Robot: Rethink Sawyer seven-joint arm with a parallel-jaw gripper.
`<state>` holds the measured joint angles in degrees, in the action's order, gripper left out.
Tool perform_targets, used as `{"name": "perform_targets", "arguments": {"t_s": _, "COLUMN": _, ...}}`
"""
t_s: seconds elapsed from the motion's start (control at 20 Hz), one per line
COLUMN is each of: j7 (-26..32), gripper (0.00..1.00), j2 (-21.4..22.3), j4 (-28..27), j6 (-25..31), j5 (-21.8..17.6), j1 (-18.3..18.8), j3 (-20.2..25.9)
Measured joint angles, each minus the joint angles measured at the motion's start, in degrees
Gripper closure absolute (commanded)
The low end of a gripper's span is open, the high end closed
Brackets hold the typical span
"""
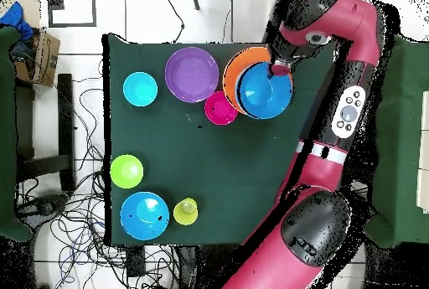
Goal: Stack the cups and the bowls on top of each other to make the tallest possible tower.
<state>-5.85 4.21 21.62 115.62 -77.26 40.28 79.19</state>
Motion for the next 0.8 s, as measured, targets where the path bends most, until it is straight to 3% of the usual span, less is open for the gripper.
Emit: {"name": "perform_targets", "arguments": {"t_s": 0.8, "j7": 0.0, "gripper": 1.0, "j2": 1.03, "j4": 0.02, "j6": -0.25, "j5": 1.0, "j1": -2.09, "j3": -3.36}}
